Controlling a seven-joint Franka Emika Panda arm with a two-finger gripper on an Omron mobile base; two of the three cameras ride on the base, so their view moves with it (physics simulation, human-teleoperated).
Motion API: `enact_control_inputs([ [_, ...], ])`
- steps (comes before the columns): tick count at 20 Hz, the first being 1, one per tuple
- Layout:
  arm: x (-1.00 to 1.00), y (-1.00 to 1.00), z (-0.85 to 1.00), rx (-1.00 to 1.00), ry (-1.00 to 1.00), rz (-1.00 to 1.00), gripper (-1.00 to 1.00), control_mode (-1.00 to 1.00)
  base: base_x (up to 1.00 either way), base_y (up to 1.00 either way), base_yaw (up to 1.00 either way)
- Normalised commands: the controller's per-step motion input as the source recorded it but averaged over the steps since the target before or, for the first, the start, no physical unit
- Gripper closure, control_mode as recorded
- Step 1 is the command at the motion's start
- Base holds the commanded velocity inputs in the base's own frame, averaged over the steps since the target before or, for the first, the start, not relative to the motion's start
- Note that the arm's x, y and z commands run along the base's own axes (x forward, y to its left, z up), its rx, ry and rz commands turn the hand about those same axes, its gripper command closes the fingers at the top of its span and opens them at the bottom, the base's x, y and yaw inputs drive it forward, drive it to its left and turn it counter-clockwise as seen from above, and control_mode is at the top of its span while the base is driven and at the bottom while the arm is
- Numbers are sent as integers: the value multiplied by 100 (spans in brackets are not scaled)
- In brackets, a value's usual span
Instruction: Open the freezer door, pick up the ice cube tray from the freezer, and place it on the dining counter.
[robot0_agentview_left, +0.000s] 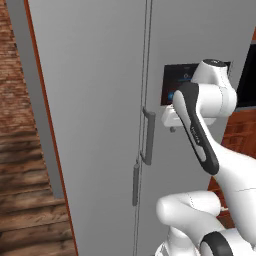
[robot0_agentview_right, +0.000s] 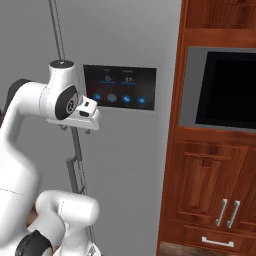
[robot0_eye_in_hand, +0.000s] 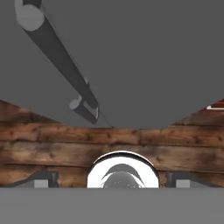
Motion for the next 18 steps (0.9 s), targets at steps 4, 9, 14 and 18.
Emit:
enact_control_inputs([
  [4, -16, -3, -2, 0, 0, -4, -100, -100, 0, 0, 0],
  [9, -18, 0, -1, 0, 0, -3, -100, -100, 0, 0, 0],
  [14, -37, -16, -1, 0, 0, -7, -100, -100, 0, 0, 0],
  [18, -28, -21, 0, 0, 0, -8, -100, -100, 0, 0, 0],
])
